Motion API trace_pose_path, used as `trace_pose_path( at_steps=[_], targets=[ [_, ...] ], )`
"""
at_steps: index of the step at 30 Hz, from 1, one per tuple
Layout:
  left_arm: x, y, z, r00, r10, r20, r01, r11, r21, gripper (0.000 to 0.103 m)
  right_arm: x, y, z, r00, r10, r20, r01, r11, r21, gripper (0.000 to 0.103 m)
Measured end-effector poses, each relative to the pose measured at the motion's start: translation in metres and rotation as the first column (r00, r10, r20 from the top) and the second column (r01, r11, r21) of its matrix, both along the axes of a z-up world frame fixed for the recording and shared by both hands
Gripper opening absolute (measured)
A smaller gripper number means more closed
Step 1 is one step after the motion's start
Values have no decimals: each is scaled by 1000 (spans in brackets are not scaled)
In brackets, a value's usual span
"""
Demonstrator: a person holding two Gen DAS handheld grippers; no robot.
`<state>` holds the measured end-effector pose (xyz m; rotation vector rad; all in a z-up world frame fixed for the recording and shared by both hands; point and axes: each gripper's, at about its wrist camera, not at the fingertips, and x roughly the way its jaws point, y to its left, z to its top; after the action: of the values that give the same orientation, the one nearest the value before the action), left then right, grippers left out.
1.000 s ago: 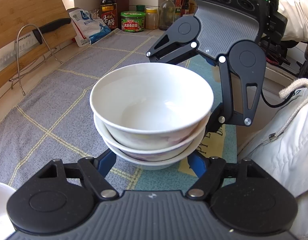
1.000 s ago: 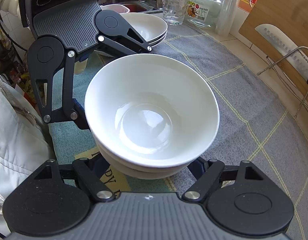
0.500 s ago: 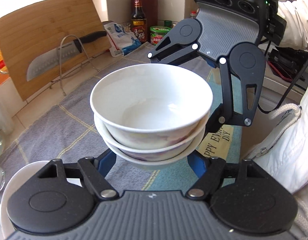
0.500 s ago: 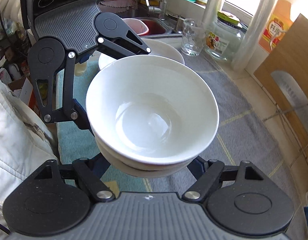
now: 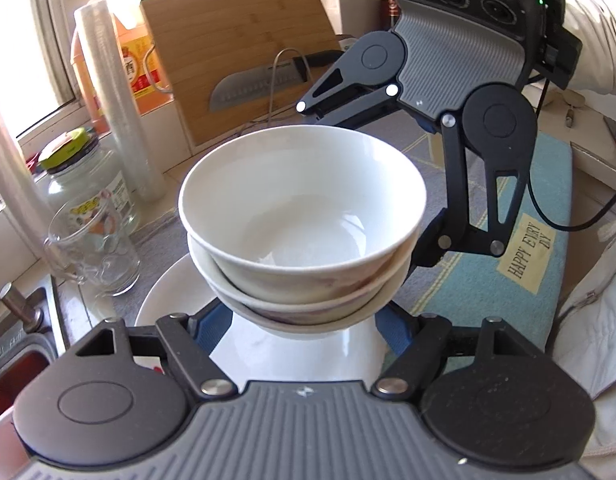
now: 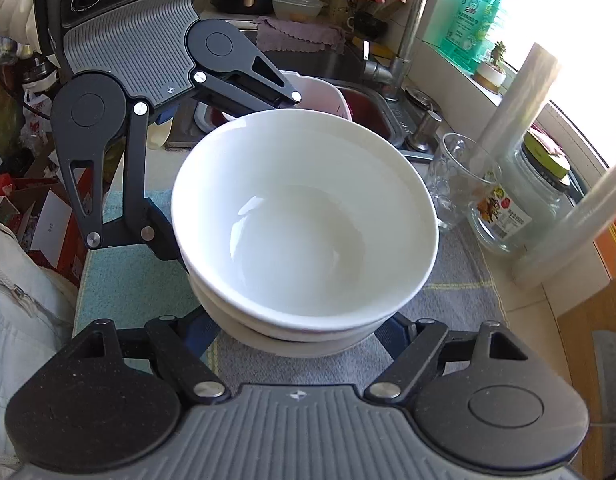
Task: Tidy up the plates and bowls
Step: 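Carry the bowl stack with both grippers and lower it onto the plate stack, then open both grippers and pull them back from the stacked dishes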
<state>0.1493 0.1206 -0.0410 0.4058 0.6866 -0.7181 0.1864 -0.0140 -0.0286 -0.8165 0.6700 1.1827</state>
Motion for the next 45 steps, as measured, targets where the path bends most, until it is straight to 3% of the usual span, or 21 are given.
trace_pose_path(
  at_steps=[9, 17, 27, 29, 31, 35, 38, 42, 45],
  targets=[
    [17, 29, -18, 998, 52, -37, -52, 999, 4, 78, 23, 40, -22, 999, 27, -36, -28, 999, -28, 85],
    [24, 32, -23, 997, 51, -50, -51, 999, -3, 78, 31, 41, -29, 998, -6, -69, 4, 1000, -27, 85],
    [16, 33, -23, 999, 44, -8, -44, 999, -1, 79, 33, 40, -32, 994, -52, -91, 51, 999, -18, 85],
    [15, 33, -22, 998, 56, 5, -56, 998, 0, 86, 31, 39, -31, 995, -62, -83, 61, 998, -17, 89],
    [11, 34, -21, 997, 73, 26, -73, 997, 1, 93, 28, 38, -30, 995, -77, -59, 76, 997, -12, 100],
    [-1, 36, -20, 991, 120, 63, -121, 992, 24, 95, 21, 31, -26, 990, -138, -42, 138, 990, -7, 101],
    [-13, 36, -18, 979, 178, 95, -180, 984, 13, 96, 10, 20, -23, 981, -192, -33, 192, 981, -2, 101],
    [-36, 33, -6, 951, 284, 122, -278, 958, -64, 101, -11, 6, -18, 960, -279, 8, 279, 960, 1, 102],
    [-58, 26, 4, 915, 375, 151, -357, 925, -132, 102, -28, -7, -12, 912, -408, 39, 408, 913, 29, 102]
  ],
)
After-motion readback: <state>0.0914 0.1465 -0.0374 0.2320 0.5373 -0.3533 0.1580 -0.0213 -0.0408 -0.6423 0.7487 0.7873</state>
